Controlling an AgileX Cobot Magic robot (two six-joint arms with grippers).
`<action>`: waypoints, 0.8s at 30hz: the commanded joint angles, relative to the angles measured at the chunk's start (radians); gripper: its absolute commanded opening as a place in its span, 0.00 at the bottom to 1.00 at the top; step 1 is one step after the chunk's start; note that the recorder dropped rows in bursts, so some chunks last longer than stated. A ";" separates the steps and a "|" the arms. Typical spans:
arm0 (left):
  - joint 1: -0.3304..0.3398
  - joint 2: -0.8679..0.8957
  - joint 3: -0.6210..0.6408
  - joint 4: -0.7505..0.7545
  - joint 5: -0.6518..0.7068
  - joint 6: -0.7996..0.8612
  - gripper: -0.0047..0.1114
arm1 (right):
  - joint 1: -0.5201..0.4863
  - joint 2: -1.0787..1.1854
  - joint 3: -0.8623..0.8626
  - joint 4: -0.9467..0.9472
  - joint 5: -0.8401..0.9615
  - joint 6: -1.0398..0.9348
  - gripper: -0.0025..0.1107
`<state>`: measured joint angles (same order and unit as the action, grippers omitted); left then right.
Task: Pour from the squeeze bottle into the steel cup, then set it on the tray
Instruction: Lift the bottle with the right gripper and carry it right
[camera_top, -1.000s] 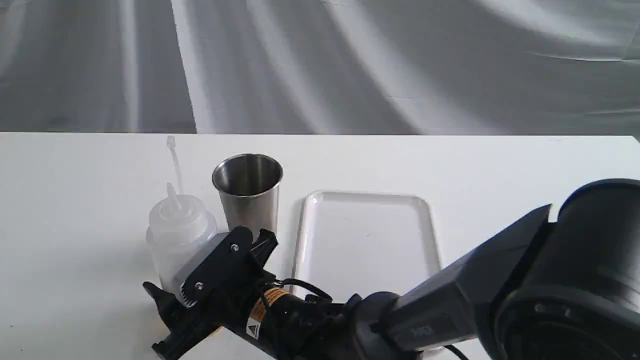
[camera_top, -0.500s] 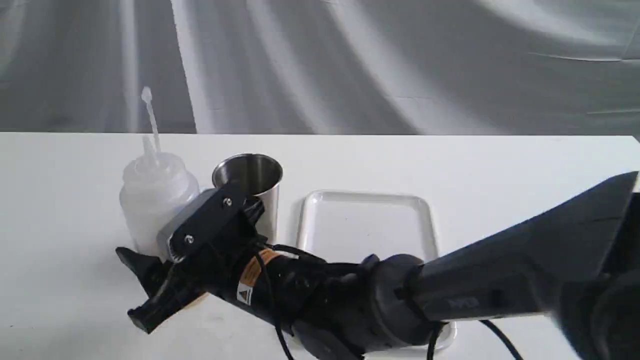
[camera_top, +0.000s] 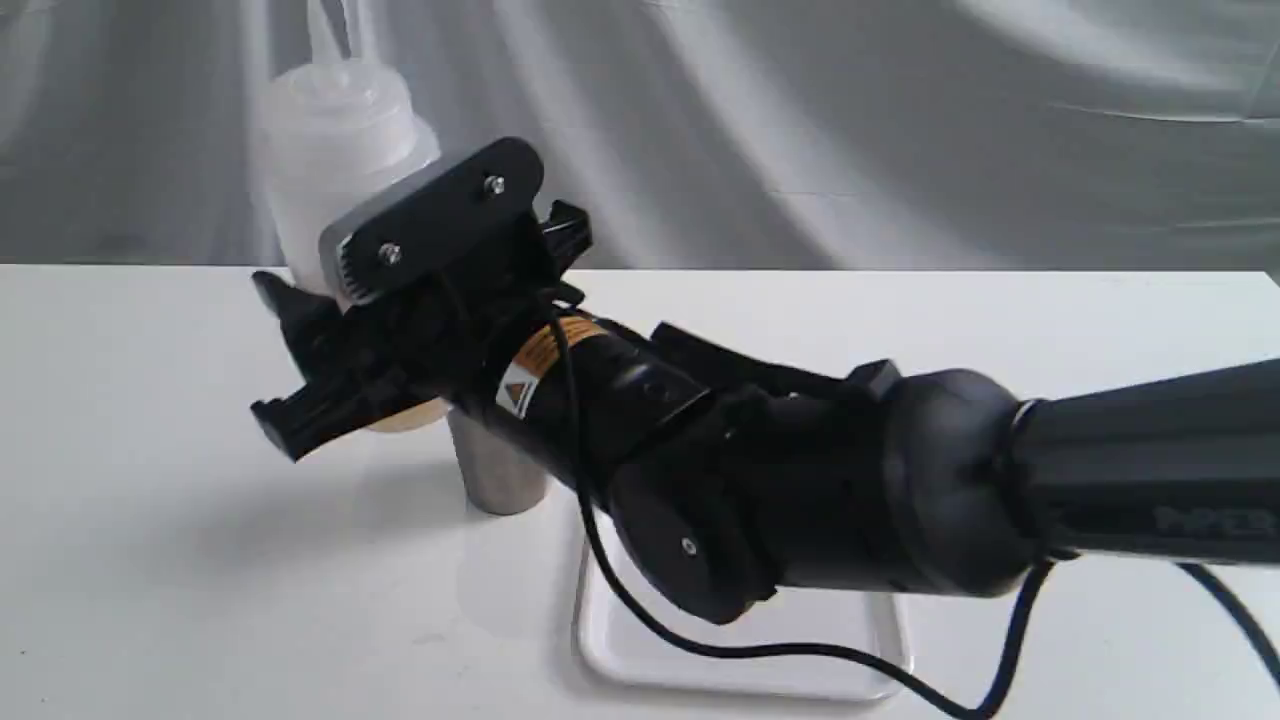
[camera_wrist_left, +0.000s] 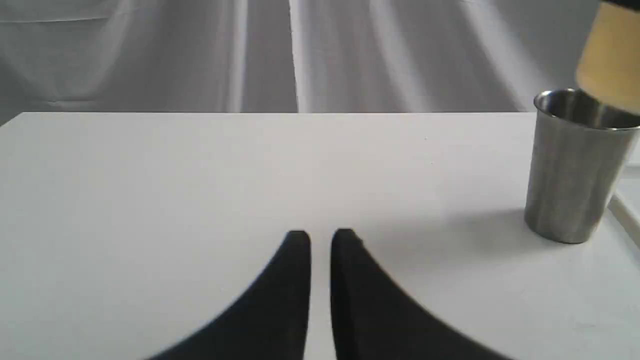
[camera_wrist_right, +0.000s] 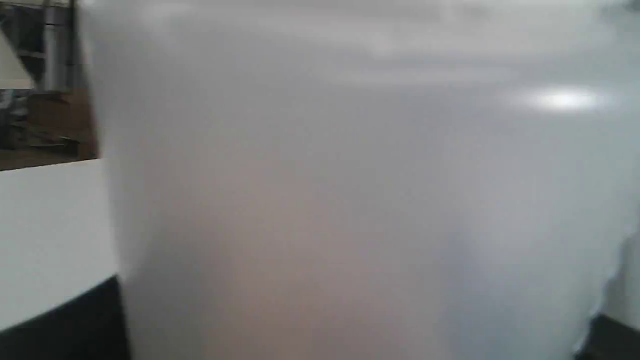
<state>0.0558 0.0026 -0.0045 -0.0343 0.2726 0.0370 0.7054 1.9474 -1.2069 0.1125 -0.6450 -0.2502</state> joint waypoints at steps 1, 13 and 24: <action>-0.002 -0.003 0.004 0.000 -0.007 -0.002 0.11 | -0.006 -0.061 -0.005 0.230 0.032 -0.221 0.02; -0.002 -0.003 0.004 0.000 -0.007 -0.003 0.11 | -0.011 -0.107 -0.005 0.713 0.022 -0.958 0.02; -0.002 -0.003 0.004 0.000 -0.007 -0.001 0.11 | -0.111 -0.105 -0.005 0.874 0.075 -1.202 0.02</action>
<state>0.0558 0.0026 -0.0045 -0.0343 0.2726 0.0370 0.6078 1.8601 -1.2069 0.9865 -0.5731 -1.4016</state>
